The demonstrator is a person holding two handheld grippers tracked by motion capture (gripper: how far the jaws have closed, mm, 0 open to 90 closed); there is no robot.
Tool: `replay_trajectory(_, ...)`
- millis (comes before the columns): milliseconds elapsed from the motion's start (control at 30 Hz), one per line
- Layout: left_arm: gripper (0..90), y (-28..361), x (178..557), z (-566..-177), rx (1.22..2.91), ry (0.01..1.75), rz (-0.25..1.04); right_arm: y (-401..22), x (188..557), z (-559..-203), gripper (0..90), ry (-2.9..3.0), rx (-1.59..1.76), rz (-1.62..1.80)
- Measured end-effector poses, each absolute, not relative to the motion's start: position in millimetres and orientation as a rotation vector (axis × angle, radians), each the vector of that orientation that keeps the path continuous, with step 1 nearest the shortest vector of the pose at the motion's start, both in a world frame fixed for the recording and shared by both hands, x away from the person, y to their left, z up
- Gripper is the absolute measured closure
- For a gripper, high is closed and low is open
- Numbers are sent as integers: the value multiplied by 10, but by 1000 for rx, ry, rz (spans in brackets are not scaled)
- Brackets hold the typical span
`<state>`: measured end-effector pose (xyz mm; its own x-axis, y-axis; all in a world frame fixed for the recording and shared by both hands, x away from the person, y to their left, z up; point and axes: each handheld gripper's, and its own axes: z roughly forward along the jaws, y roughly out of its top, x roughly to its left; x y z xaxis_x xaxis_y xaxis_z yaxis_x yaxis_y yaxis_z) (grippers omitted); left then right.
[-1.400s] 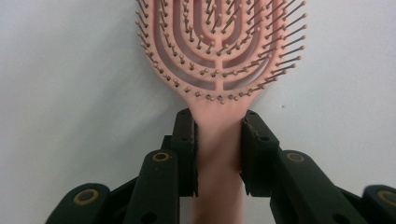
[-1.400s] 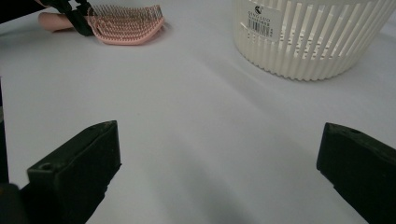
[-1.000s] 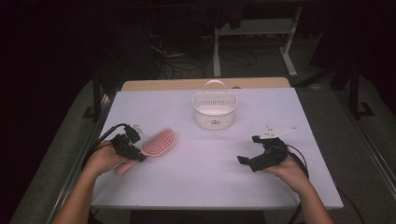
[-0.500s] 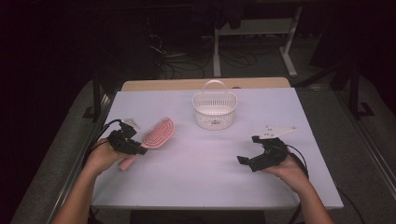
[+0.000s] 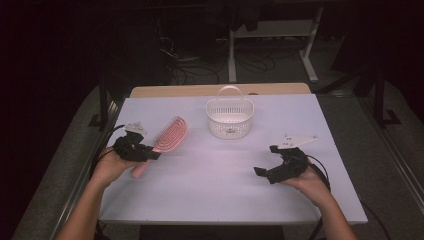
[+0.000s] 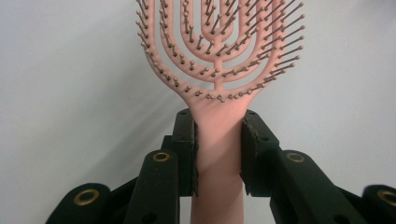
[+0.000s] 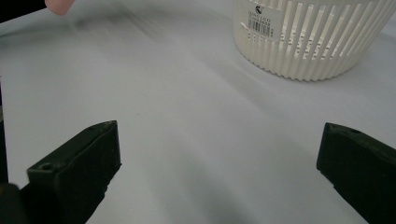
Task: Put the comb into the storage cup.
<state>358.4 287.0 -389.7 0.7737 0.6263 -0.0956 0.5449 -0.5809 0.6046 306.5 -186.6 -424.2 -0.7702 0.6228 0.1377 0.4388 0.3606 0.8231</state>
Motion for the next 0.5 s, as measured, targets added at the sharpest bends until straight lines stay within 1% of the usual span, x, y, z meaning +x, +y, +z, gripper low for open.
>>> replay_trajectory(500,706,2886,3540,-3804,2176,781,273,-1867,3066,-4239,0,2421,958,1374)
